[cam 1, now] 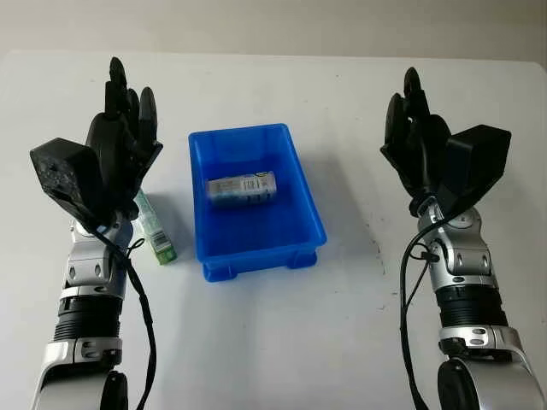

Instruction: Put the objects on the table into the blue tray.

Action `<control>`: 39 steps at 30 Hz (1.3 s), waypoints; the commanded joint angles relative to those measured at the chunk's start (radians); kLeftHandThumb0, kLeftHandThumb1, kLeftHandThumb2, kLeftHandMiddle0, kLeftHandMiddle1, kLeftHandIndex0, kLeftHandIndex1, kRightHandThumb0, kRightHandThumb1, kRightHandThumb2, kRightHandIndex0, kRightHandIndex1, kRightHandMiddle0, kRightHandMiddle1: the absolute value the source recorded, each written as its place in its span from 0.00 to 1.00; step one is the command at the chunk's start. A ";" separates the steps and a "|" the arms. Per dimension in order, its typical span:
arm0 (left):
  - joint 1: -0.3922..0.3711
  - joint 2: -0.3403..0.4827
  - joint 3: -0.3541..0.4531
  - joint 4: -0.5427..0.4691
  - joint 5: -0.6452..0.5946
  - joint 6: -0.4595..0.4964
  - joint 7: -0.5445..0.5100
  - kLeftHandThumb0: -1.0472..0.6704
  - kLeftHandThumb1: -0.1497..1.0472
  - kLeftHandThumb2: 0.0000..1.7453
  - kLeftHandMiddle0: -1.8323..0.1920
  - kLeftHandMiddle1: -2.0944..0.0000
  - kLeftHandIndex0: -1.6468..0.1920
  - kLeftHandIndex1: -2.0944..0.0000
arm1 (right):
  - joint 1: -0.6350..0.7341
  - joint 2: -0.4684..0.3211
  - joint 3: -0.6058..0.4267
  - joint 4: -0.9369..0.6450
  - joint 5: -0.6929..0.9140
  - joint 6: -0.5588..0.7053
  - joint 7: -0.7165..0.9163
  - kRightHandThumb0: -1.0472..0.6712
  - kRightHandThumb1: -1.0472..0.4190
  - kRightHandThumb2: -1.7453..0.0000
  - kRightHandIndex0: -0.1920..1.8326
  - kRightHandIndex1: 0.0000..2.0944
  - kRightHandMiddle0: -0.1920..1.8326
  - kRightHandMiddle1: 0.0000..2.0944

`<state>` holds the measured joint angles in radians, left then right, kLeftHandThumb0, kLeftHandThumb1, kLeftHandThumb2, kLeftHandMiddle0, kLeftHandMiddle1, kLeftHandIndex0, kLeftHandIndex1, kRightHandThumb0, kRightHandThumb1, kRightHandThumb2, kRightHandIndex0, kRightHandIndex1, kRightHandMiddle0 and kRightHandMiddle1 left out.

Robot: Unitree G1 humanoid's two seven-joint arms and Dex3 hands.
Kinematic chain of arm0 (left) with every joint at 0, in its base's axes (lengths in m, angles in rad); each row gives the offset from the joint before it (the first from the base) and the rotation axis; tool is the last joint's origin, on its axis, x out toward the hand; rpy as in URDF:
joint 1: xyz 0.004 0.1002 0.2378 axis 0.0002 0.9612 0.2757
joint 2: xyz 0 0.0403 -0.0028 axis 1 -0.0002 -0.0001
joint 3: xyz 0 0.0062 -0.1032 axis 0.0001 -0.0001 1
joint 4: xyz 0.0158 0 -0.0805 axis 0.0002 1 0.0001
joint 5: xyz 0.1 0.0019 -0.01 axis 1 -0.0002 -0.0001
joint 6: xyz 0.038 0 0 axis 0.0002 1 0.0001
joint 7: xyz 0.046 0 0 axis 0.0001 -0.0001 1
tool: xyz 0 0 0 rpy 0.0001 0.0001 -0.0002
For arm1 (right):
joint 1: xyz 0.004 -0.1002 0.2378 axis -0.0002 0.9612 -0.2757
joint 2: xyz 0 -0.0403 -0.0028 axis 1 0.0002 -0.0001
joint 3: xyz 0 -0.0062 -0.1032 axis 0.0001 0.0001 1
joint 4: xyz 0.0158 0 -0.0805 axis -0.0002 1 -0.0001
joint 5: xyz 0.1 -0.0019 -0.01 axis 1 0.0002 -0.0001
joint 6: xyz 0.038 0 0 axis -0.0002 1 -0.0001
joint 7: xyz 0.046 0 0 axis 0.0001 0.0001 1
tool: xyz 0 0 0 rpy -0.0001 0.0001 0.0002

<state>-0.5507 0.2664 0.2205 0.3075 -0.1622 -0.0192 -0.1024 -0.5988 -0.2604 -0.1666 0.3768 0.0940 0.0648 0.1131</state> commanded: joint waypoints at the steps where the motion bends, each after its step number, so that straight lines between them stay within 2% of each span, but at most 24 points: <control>1: 0.014 0.014 0.004 -0.017 0.014 -0.010 0.003 0.22 1.00 0.36 1.00 0.99 1.00 1.00 | -0.013 0.001 -0.003 -0.013 0.009 -0.007 0.004 0.18 0.00 0.58 0.00 0.00 0.00 0.00; 4: 0.021 0.050 0.018 -0.005 0.005 -0.060 -0.046 0.23 1.00 0.33 0.99 0.98 0.99 0.99 | -0.013 0.001 -0.003 -0.018 0.007 -0.003 0.004 0.18 0.00 0.58 0.00 0.00 0.00 0.00; 7: 0.027 0.155 0.034 -0.006 -0.018 -0.106 -0.188 0.25 1.00 0.30 0.96 0.97 0.96 0.97 | -0.008 0.004 -0.005 -0.030 0.014 0.003 0.008 0.17 0.00 0.59 0.00 0.00 0.00 0.00; 9: 0.032 0.234 0.039 -0.014 0.001 -0.144 -0.259 0.26 1.00 0.24 0.92 0.96 0.92 0.96 | -0.003 0.005 -0.005 -0.037 0.019 0.005 0.012 0.17 0.00 0.59 0.00 0.00 0.00 0.00; 11: 0.036 0.308 0.046 -0.019 0.017 -0.171 -0.312 0.25 0.99 0.12 0.88 0.96 0.88 0.95 | 0.002 0.006 -0.004 -0.043 0.022 0.004 0.015 0.18 0.00 0.59 0.00 0.00 0.00 0.00; 14: 0.045 0.390 0.061 -0.076 -0.017 -0.110 -0.393 0.30 0.90 0.04 0.88 0.97 0.86 0.95 | 0.003 0.007 -0.002 -0.043 0.020 -0.001 0.015 0.18 0.00 0.59 0.00 0.00 0.00 0.00; 16: 0.064 0.445 0.062 -0.132 0.000 -0.061 -0.417 0.32 0.85 0.02 0.88 0.97 0.87 0.96 | 0.002 0.006 0.000 -0.043 0.020 -0.003 0.020 0.18 0.00 0.59 0.00 0.00 0.00 0.00; 19: 0.088 0.536 0.050 -0.200 0.064 -0.008 -0.443 0.35 0.82 0.02 0.89 0.98 0.88 0.97 | 0.000 0.005 0.003 -0.044 0.018 0.000 0.025 0.17 0.00 0.58 0.00 0.00 0.00 0.00; 23: 0.116 0.658 0.014 -0.256 0.212 0.039 -0.464 0.35 0.80 0.02 0.91 0.98 0.88 0.97 | -0.001 0.004 0.003 -0.051 0.020 0.010 0.031 0.18 0.00 0.58 0.00 0.00 0.00 0.00; 28: 0.134 0.731 -0.035 -0.243 0.352 -0.068 -0.466 0.33 0.79 0.03 0.87 0.96 0.85 0.96 | 0.000 0.004 0.000 -0.056 0.024 0.017 0.037 0.18 0.00 0.58 0.00 0.00 0.00 0.00; 34: 0.134 0.763 -0.080 -0.173 0.407 -0.201 -0.484 0.42 0.78 0.03 0.84 0.97 0.81 0.96 | -0.001 0.002 0.000 -0.049 0.027 -0.001 0.051 0.18 0.00 0.57 0.00 0.00 0.00 0.00; 39: 0.129 0.790 -0.131 -0.066 0.531 -0.473 -0.382 0.44 0.80 0.03 0.78 0.96 0.74 0.95 | 0.003 0.004 -0.003 -0.059 0.026 0.014 0.039 0.17 0.00 0.58 0.00 0.00 0.00 0.00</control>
<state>-0.4237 1.0288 0.1048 0.2162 0.3480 -0.4491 -0.5072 -0.5990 -0.2526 -0.1639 0.3448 0.1154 0.0747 0.1556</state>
